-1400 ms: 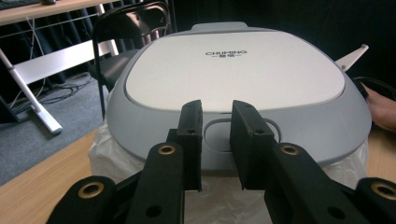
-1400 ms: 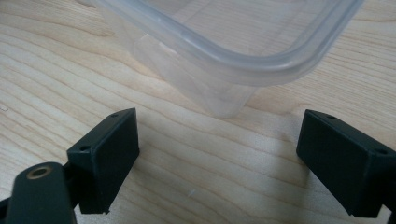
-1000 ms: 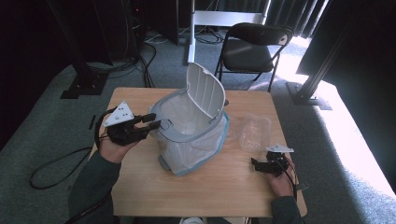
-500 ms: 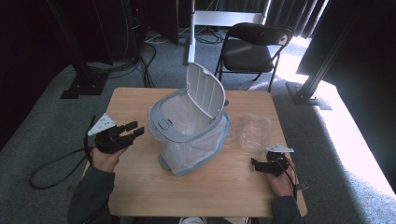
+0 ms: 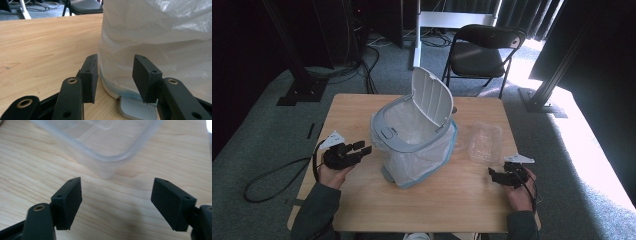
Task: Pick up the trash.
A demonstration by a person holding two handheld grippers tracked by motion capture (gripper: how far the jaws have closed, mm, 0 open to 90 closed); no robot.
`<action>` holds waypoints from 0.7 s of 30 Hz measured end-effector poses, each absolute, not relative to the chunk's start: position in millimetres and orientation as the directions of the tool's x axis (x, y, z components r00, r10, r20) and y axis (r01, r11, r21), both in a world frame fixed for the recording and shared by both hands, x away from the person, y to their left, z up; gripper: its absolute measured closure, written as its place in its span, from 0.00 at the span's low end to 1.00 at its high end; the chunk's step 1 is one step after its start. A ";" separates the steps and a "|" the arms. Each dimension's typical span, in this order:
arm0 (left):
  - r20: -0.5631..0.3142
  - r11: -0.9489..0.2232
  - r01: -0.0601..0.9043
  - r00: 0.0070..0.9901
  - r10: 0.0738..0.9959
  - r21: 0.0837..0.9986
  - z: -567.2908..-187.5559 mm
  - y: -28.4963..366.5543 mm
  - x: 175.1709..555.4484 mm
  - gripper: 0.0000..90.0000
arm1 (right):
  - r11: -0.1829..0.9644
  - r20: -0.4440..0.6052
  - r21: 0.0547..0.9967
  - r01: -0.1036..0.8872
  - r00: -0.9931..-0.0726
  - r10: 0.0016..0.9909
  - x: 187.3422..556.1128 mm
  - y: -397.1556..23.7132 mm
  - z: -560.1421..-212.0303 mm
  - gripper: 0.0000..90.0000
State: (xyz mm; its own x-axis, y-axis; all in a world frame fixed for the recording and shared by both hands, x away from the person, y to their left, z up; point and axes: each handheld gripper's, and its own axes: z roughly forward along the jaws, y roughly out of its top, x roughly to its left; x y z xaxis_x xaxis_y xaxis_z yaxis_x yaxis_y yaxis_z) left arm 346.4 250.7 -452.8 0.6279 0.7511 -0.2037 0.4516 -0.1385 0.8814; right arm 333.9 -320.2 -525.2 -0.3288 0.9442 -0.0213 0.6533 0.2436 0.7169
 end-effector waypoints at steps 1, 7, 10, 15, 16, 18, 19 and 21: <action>-0.202 -0.139 0.449 0.628 0.751 0.882 -452.5 250.1 346.5 0.62 | 0.245 -0.027 0.720 0.649 -0.326 0.945 332.6 -322.8 -522.5 0.29; -0.204 -0.134 0.450 0.625 0.754 0.883 -453.0 251.4 346.7 0.62 | 0.203 -0.012 0.758 0.620 -0.298 0.954 325.2 -338.1 -506.0 0.35; -0.213 -0.125 0.454 0.621 0.755 0.882 -454.8 252.5 347.3 0.62 | 0.188 0.002 0.780 0.597 -0.303 0.953 323.7 -340.0 -497.4 0.36; -0.215 -0.128 0.457 0.624 0.751 0.880 -455.9 250.6 349.8 0.62 | 0.181 -0.001 0.802 0.569 -0.301 0.954 334.6 -334.6 -487.9 0.41; -0.215 -0.128 0.456 0.625 0.751 0.881 -455.7 249.8 350.2 0.62 | 0.178 0.003 0.802 0.571 -0.303 0.953 339.9 -333.3 -487.3 0.43; -0.219 -0.122 0.454 0.626 0.749 0.882 -455.4 248.5 350.8 0.62 | 0.172 0.013 0.796 0.580 -0.302 0.953 351.2 -330.8 -487.7 0.46; -0.219 -0.123 0.454 0.627 0.747 0.882 -455.4 247.9 351.2 0.62 | 0.172 0.011 0.791 0.588 -0.294 0.956 356.4 -329.5 -488.5 0.48; -0.218 -0.127 0.455 0.630 0.745 0.881 -455.3 246.8 351.8 0.62 | 0.165 0.026 0.782 0.602 -0.295 0.955 364.7 -328.4 -490.8 0.54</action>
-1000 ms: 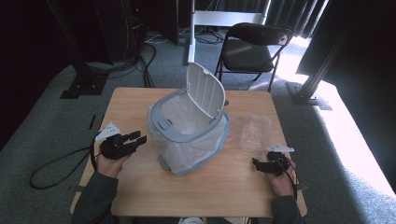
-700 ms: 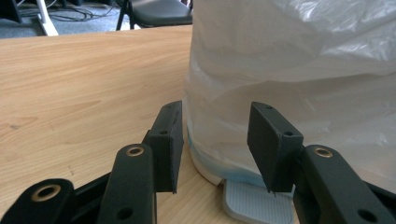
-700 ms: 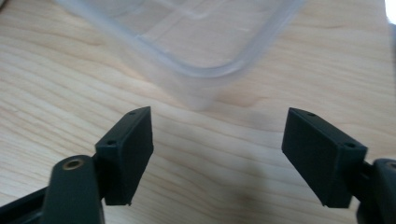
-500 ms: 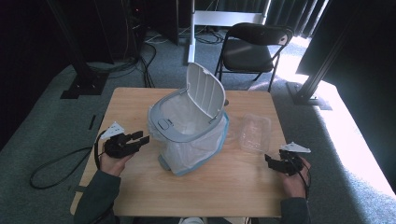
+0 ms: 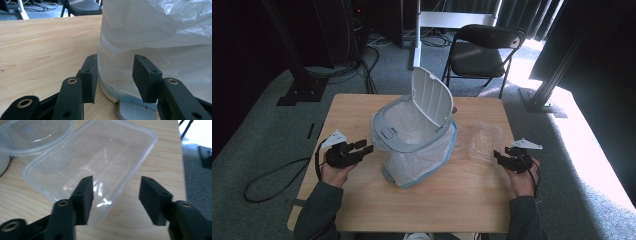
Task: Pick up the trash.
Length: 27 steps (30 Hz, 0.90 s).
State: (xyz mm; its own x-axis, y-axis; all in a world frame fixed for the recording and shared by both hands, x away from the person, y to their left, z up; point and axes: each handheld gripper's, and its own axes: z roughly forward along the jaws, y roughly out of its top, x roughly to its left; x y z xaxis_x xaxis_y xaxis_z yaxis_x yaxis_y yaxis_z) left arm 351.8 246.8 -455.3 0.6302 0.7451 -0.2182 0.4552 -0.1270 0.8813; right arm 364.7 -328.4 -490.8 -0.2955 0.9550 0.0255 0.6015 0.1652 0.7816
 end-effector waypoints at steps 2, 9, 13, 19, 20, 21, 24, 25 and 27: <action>-0.219 -0.126 0.454 0.632 0.743 0.882 -455.2 245.9 351.7 0.62 | 0.165 0.028 0.774 0.612 -0.293 0.956 367.9 -328.2 -492.2 0.55; -0.222 -0.123 0.450 0.638 0.738 0.884 -455.4 245.4 351.5 0.62 | 0.108 0.107 0.774 0.624 -0.296 0.949 362.0 -336.0 -493.9 0.69; -0.219 -0.124 0.446 0.641 0.736 0.886 -454.3 244.5 351.0 0.62 | 0.092 0.120 0.782 0.616 -0.294 0.948 353.3 -339.9 -495.8 0.72; -0.218 -0.122 0.442 0.642 0.735 0.889 -453.4 243.8 350.4 0.61 | 0.072 0.148 0.782 0.620 -0.296 0.944 343.6 -349.8 -500.5 0.77; -0.219 -0.122 0.442 0.642 0.734 0.889 -453.5 243.7 350.5 0.61 | 0.085 0.139 0.774 0.627 -0.300 0.944 343.1 -350.5 -501.7 0.77; -0.217 -0.124 0.442 0.644 0.734 0.889 -453.5 243.7 350.6 0.61 | 0.104 0.127 0.765 0.636 -0.307 0.943 343.0 -349.9 -504.0 0.77; -0.219 -0.121 0.441 0.643 0.734 0.889 -453.7 243.9 350.4 0.61 | 0.158 0.093 0.734 0.661 -0.329 0.940 343.4 -344.6 -514.6 0.77; -0.218 -0.121 0.440 0.642 0.735 0.890 -453.6 244.0 350.2 0.61 | 0.161 0.100 0.730 0.664 -0.337 0.936 343.0 -342.8 -517.5 0.76; -0.219 -0.119 0.440 0.641 0.736 0.890 -453.5 244.7 349.8 0.61 | 0.178 0.095 0.724 0.667 -0.352 0.931 342.7 -339.8 -519.9 0.76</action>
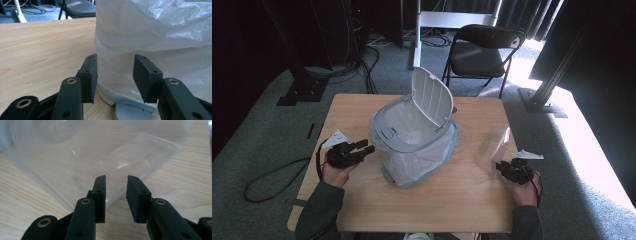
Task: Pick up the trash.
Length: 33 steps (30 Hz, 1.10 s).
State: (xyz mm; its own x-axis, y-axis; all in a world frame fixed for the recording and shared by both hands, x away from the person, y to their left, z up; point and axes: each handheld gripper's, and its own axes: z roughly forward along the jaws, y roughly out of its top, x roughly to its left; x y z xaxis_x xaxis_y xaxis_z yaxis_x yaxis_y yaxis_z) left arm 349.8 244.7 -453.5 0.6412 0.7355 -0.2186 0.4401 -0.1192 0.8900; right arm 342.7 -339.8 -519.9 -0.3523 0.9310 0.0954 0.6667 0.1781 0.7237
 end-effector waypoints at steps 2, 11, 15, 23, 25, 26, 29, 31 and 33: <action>-0.221 -0.117 0.440 0.641 0.735 0.890 -453.8 245.4 349.5 0.61 | 0.188 0.093 0.728 0.659 -0.367 0.926 342.0 -338.5 -518.2 0.74; -0.225 -0.115 0.449 0.634 0.740 0.886 -457.9 247.7 349.6 0.61 | 0.109 0.089 0.797 0.594 -0.294 0.952 340.6 -347.3 -495.4 0.59; -0.225 -0.114 0.448 0.634 0.740 0.887 -458.2 247.4 349.6 0.61 | 0.095 0.078 0.818 0.568 -0.272 0.959 346.3 -349.7 -483.3 0.58; -0.226 -0.113 0.450 0.632 0.741 0.886 -458.7 247.9 349.6 0.61 | 0.074 0.073 0.842 0.534 -0.250 0.965 356.0 -351.6 -469.5 0.58; -0.225 -0.115 0.449 0.633 0.740 0.886 -458.3 248.3 349.3 0.61 | 0.069 0.071 0.848 0.526 -0.242 0.968 356.4 -351.6 -467.2 0.57; -0.226 -0.114 0.450 0.633 0.740 0.886 -458.2 248.4 349.3 0.61 | 0.065 0.072 0.851 0.521 -0.237 0.969 356.6 -351.9 -465.9 0.57; -0.226 -0.112 0.448 0.633 0.741 0.887 -457.8 248.5 349.2 0.61 | 0.046 0.080 0.862 0.504 -0.225 0.971 358.5 -353.7 -461.4 0.54; -0.226 -0.113 0.448 0.632 0.741 0.887 -457.7 248.4 349.4 0.61 | 0.032 0.088 0.869 0.494 -0.217 0.972 361.7 -355.2 -458.6 0.53; -0.226 -0.111 0.448 0.631 0.742 0.887 -457.8 248.5 349.7 0.61 | 0.006 0.111 0.875 0.484 -0.213 0.971 366.1 -356.9 -456.1 0.52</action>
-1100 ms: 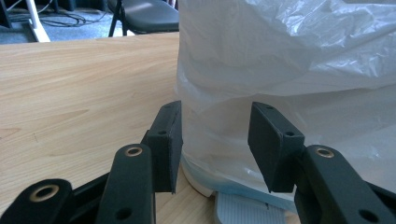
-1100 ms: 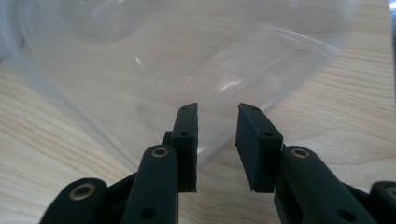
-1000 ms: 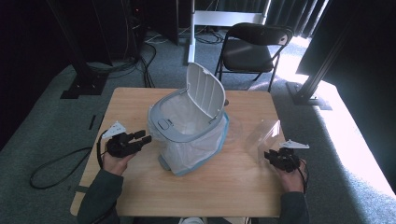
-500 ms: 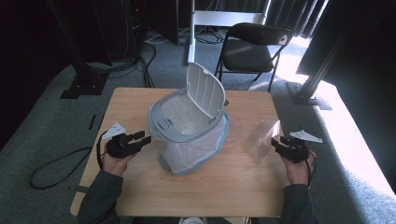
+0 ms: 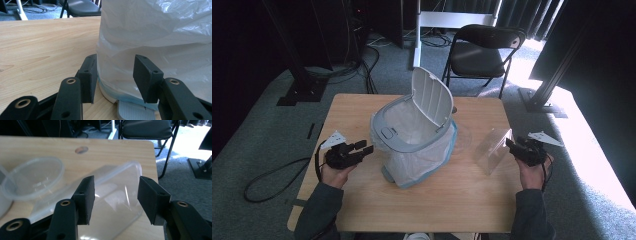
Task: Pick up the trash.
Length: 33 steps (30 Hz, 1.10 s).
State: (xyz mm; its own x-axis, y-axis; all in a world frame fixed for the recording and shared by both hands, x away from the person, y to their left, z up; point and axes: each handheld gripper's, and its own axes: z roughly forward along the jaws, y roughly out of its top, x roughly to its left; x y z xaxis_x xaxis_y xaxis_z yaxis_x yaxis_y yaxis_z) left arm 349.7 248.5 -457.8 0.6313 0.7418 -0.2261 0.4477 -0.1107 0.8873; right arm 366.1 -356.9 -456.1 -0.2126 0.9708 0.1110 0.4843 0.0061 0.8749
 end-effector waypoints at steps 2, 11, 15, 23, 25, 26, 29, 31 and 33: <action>-0.226 -0.112 0.449 0.632 0.741 0.886 -458.2 248.4 350.0 0.61 | -0.001 0.112 0.878 0.478 -0.204 0.973 371.3 -357.4 -453.4 0.51; -0.229 -0.112 0.450 0.633 0.740 0.886 -459.2 248.3 350.1 0.61 | -0.045 0.142 0.876 0.480 -0.169 0.975 406.7 -362.9 -448.5 0.45; -0.229 -0.112 0.451 0.633 0.739 0.885 -459.5 249.0 350.1 0.61 | -0.039 0.137 0.861 0.507 -0.158 0.978 423.8 -363.7 -452.0 0.43; -0.234 -0.108 0.455 0.631 0.740 0.884 -462.0 249.1 350.0 0.61 | -0.020 0.172 0.825 0.564 -0.218 0.961 435.9 -368.7 -459.9 0.56; -0.234 -0.109 0.455 0.632 0.739 0.884 -462.1 248.8 350.0 0.61 | -0.010 0.169 0.826 0.564 -0.230 0.959 431.3 -367.6 -460.4 0.57; -0.233 -0.110 0.454 0.633 0.739 0.884 -462.0 248.4 350.1 0.61 | -0.012 0.176 0.827 0.562 -0.239 0.955 428.5 -366.9 -461.1 0.58; -0.231 -0.113 0.453 0.634 0.738 0.884 -461.1 247.2 350.2 0.60 | -0.013 0.198 0.833 0.553 -0.275 0.941 421.4 -364.7 -463.0 0.62; -0.233 -0.109 0.453 0.633 0.738 0.885 -460.4 246.7 350.1 0.60 | -0.017 0.214 0.830 0.557 -0.291 0.933 418.9 -364.0 -462.9 0.64; -0.230 -0.112 0.450 0.635 0.737 0.886 -460.1 246.0 350.3 0.60 | -0.015 0.210 0.838 0.546 -0.298 0.931 417.3 -362.9 -462.3 0.63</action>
